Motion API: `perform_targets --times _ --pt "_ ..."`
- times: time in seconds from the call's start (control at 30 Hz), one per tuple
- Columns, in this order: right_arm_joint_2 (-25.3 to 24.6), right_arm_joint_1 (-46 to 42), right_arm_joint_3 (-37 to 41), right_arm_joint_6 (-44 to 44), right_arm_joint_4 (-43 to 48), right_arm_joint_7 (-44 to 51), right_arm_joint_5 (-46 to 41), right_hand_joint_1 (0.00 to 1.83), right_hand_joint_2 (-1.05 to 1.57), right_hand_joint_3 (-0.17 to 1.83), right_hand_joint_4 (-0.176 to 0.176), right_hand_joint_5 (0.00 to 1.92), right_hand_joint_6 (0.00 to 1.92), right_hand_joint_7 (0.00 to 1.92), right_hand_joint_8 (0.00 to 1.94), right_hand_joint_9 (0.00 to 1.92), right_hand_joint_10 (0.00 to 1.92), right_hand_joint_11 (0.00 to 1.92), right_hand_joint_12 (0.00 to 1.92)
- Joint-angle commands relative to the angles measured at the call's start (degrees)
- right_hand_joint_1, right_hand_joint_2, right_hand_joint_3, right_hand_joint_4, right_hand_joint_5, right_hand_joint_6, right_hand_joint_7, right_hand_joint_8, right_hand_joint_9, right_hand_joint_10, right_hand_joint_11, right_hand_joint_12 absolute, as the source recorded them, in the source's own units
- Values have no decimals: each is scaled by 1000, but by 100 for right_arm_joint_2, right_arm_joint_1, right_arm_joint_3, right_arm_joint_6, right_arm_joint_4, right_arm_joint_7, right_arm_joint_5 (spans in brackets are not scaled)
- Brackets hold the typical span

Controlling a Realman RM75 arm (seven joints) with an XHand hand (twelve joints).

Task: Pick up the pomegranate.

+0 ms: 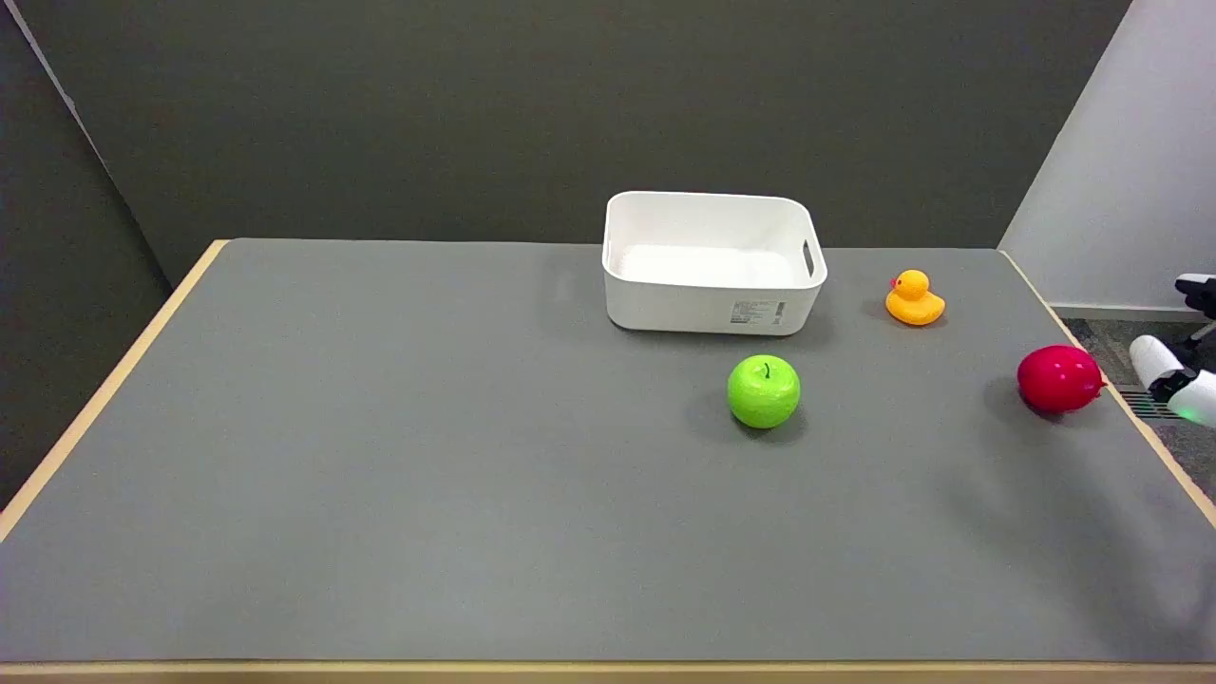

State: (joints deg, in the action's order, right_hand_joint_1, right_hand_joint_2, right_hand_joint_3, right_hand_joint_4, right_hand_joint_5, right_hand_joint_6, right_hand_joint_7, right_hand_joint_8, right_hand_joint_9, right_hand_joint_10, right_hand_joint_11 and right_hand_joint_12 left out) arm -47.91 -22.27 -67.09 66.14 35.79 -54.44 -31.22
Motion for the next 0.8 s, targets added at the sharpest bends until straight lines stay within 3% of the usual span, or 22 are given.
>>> perform_targets --times 0.03,0.2,0.27,0.8 --pt "354 741 -120 -783 -823 -499 1061 329 578 865 52 292 548 401 461 234 816 29 1260" --pt "464 1045 -329 -1055 -894 -507 1340 284 581 816 58 284 509 355 382 157 744 -1 1187" --pt "481 1107 -384 -1117 -869 -507 1378 208 519 922 58 243 513 260 395 86 668 -1 1070" --pt "473 1296 -876 -1499 -901 -507 1378 189 492 920 61 204 492 189 353 22 621 -1 1025"
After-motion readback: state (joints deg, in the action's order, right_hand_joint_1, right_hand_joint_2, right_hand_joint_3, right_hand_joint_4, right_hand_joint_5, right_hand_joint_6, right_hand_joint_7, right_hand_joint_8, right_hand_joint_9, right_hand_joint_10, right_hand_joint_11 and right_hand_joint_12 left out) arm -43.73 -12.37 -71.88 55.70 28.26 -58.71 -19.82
